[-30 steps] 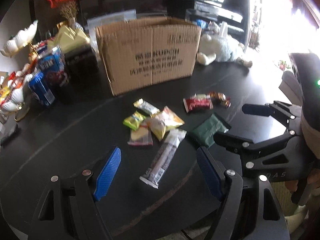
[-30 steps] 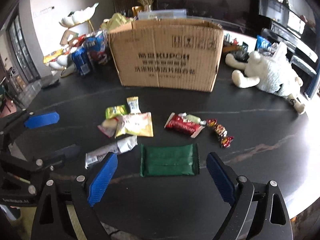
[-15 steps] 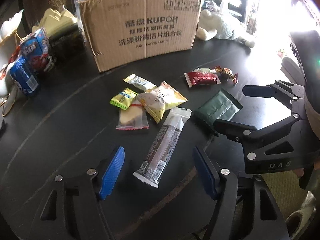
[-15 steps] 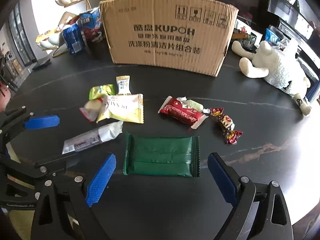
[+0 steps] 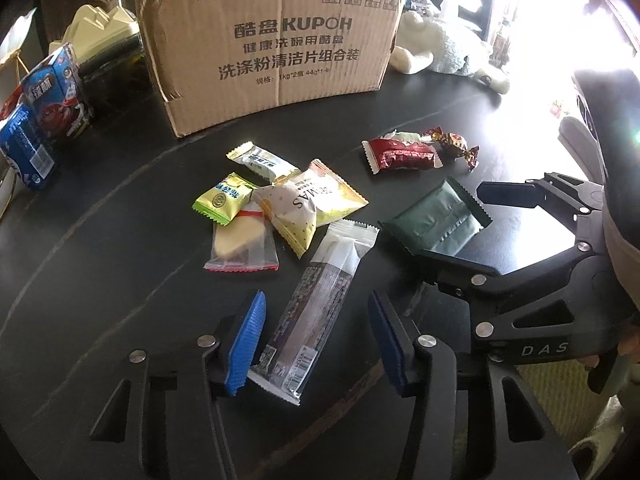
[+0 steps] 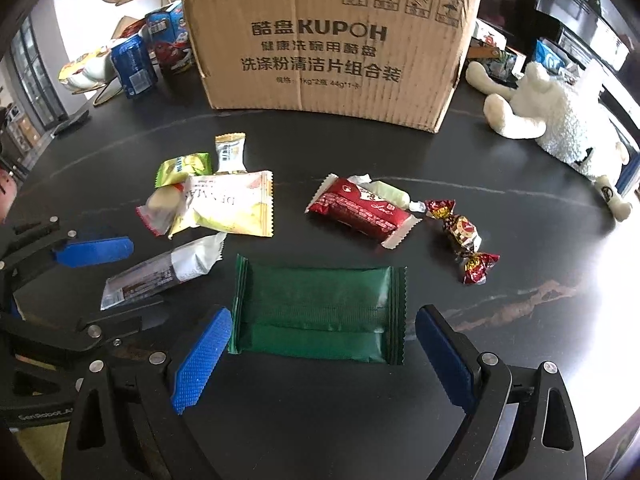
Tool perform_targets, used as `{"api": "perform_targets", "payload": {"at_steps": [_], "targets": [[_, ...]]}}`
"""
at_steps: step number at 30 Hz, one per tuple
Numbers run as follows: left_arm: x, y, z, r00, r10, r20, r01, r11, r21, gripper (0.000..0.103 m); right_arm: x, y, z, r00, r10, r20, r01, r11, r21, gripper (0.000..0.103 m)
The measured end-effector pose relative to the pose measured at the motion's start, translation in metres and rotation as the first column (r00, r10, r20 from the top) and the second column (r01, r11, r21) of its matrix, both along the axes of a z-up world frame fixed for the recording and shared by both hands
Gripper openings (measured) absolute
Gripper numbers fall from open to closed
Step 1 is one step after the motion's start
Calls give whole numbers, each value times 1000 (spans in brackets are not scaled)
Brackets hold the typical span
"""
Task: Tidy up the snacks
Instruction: 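Grasp the white-and-brown bar with the left tool while the right tool grasps the green packet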
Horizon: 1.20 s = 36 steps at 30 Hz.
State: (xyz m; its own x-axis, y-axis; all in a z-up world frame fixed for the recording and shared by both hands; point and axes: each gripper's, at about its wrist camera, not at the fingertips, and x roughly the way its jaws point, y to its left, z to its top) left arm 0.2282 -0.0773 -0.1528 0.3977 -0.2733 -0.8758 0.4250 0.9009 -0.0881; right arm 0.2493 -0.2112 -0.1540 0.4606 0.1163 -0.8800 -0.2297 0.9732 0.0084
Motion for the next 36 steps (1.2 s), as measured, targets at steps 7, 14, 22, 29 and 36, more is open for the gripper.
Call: {"api": "perform_targets", "payload": {"at_steps": [7, 14, 22, 29, 36], "targets": [[1, -3, -2, 1000, -10, -21, 10, 1000, -27, 40, 2, -3, -4, 1000, -15, -13, 16, 1000, 22, 94], [1, -4, -5, 999, -11, -32, 10, 999, -32, 25, -2, 3, -11, 1000, 6, -6, -6, 1000, -15, 94], [-1, -3, -5, 1000, 7, -26, -8, 999, -36, 22, -6, 2, -8, 1000, -2, 20, 2, 1000, -9, 80], [-5, 1, -2, 999, 26, -30, -28, 998, -56, 21, -10, 3, -6, 1000, -7, 30, 7, 1000, -1, 70], [-14, 2, 9, 999, 35, 3, -35, 997, -64, 20, -16, 2, -3, 999, -16, 37, 15, 1000, 21, 67]]}}
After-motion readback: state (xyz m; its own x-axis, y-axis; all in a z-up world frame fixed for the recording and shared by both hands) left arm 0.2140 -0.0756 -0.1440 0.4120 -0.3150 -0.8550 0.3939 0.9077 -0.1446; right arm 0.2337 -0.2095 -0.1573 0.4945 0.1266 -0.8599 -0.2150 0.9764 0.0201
